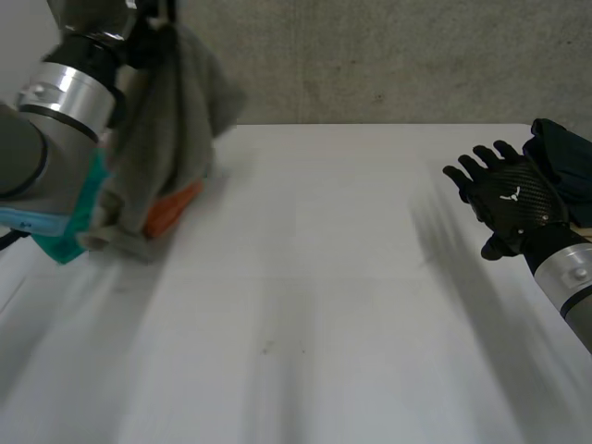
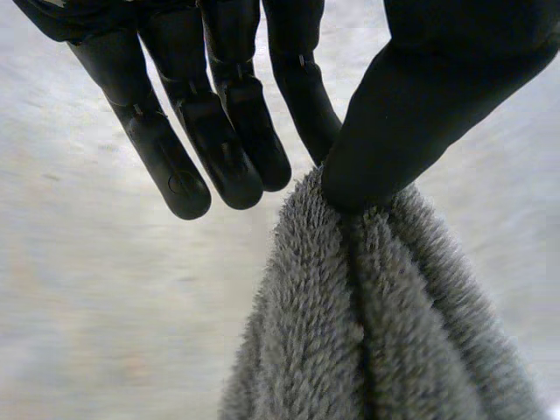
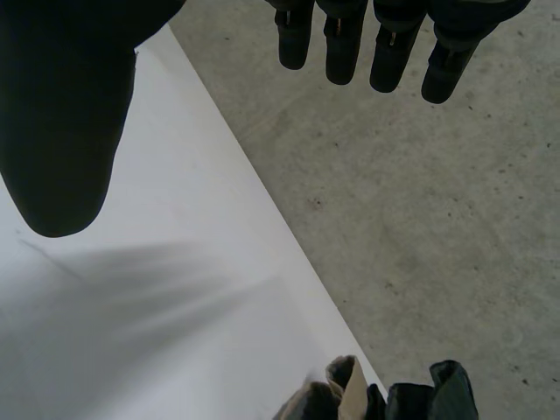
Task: Fold the laundry.
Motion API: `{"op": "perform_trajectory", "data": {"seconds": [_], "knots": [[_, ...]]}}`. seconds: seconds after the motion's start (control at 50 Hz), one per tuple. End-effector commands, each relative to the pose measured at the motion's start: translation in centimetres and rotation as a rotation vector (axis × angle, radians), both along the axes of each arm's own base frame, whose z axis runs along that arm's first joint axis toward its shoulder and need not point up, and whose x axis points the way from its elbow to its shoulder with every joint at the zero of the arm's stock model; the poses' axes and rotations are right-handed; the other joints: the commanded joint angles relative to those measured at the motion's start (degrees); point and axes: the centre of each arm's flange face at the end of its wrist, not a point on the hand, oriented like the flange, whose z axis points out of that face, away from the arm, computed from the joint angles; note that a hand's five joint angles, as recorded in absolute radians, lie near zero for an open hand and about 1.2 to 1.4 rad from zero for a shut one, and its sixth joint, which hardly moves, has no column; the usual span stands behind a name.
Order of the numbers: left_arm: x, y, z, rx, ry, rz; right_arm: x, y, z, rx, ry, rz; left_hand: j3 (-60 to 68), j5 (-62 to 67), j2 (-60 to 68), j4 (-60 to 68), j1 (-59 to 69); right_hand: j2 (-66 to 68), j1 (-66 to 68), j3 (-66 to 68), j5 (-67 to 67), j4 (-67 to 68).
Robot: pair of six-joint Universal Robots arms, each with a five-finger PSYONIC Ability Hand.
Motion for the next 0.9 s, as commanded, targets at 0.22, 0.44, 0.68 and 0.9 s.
{"op": "perform_trajectory", "data": {"seconds": [0.22,0.44,0.68,0.9], "knots": [[-11.5,10.5,-7.3,0.335,-0.025,-0.522,-1.0,-0.2,-0.2,0.054,0.000,-0.044,11.7,14.7,11.4,11.4,14.0,-2.2,-3.1,-2.2,-2.5,-2.2],[-11.8,13.3,-11.3,0.395,-0.247,-0.458,-1.5,-0.6,-0.1,0.121,0.001,-0.062,-54.0,-51.0,-54.3,-54.4,-51.8,-2.2,-3.1,-2.2,-2.5,-2.2],[-4.3,9.1,-8.4,0.395,-0.304,-0.100,-1.5,0.7,1.4,0.413,-0.099,-0.082,-53.5,-50.5,-53.8,-53.9,-51.3,-2.2,-3.1,-2.2,-2.5,-2.2],[-1.0,7.7,-16.6,0.512,-0.660,0.011,-1.2,5.2,3.5,0.572,-0.024,-0.044,-51.7,-48.6,-52.0,-52.0,-49.4,2.6,1.7,2.6,2.3,2.6]]}}
